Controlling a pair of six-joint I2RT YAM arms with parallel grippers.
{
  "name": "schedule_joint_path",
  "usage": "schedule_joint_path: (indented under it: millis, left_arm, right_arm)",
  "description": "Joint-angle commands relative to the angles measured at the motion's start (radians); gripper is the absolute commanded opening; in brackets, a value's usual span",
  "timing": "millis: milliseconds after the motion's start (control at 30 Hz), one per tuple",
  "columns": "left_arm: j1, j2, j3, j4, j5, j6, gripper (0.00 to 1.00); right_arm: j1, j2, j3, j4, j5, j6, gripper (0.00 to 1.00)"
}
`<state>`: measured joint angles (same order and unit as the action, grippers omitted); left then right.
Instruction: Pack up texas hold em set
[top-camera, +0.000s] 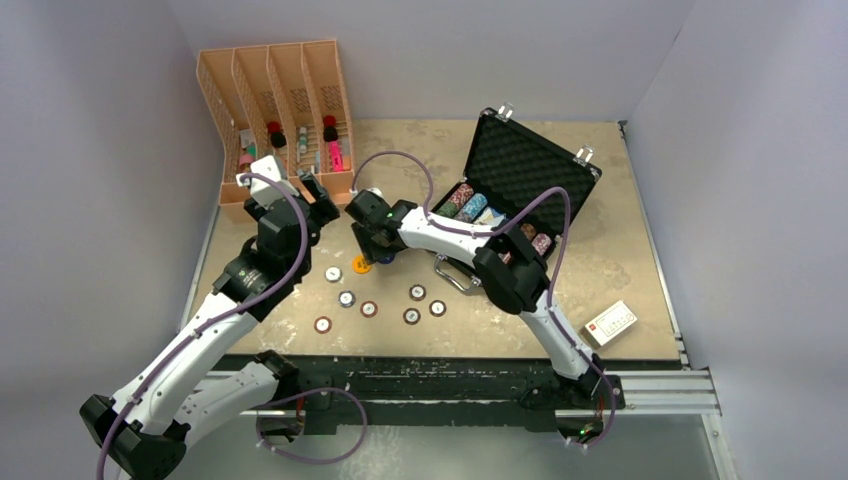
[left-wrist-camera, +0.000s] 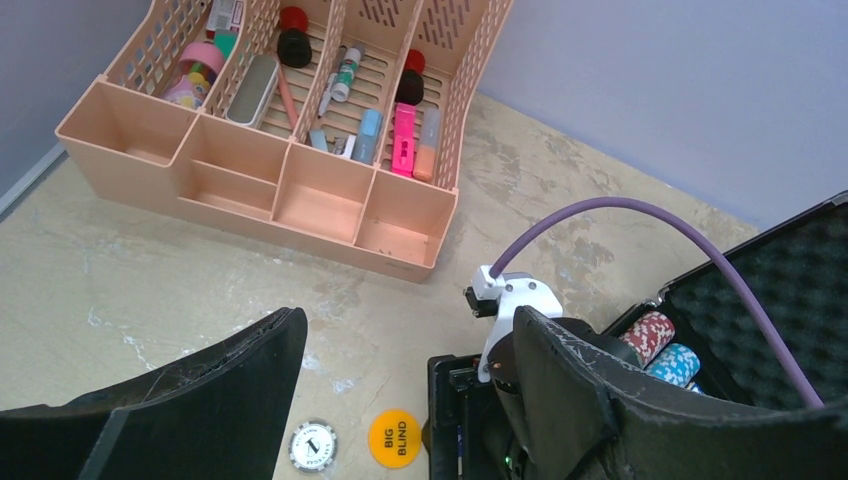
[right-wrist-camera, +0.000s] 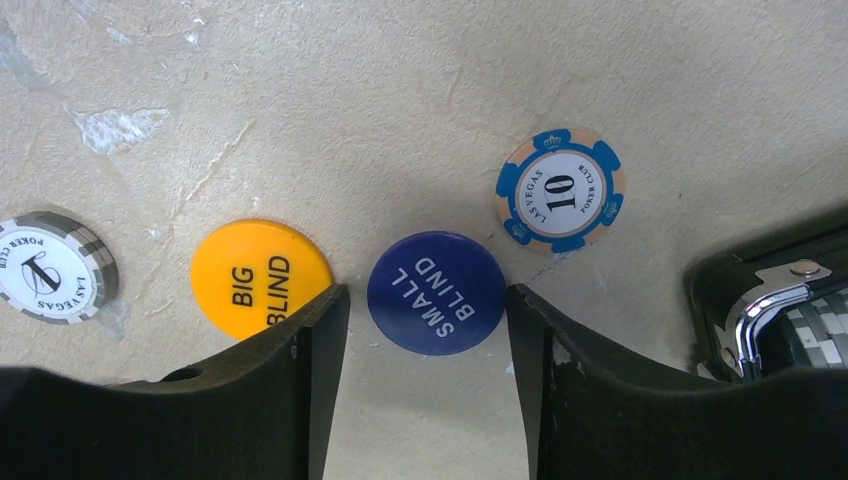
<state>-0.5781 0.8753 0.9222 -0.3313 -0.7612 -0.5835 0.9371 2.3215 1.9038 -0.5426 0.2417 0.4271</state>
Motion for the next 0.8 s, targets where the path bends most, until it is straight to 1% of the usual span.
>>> schedule_joint_path:
  millis: [0,167,200,333,500,633,767]
  left_arm:
    - [0.003,-0.002,0.027,0.023,0.015,-0.012,0.74]
    - [0.003,-0.012,0.027,0.023,0.019,-0.016,0.74]
    - [0.003,-0.014,0.027,0.024,0.02,-0.016,0.74]
    - [0.003,-0.015,0.027,0.023,0.023,-0.016,0.74]
    - [0.004,-0.003,0.028,0.023,0.027,-0.016,0.74]
    - [0.003,-0.001,0.026,0.023,0.028,-0.016,0.74]
    - [0.003,0.002,0.025,0.023,0.029,-0.017,0.74]
  right_arm:
    - [-0.001,0.025,0.054,-0.074,-0.017,-0.009,0.6]
    - [-0.001,0.026,0.057,-0.088,-0.01,-0.009,0.47]
    - [-0.001,0.024,0.057,-0.092,-0.004,-0.008,0.46]
    - [0.0,-0.019,0.013,-0.091,0.006,-0.004,0.47]
    - [0.0,-0.13,-0.13,-0.05,0.012,0.002,0.48]
    - [0.001,-0.215,-0.251,-0.031,-0.022,0.004,0.49]
    - [0.002,-0.255,-0.32,-0.043,-0.058,-0.013,0.51]
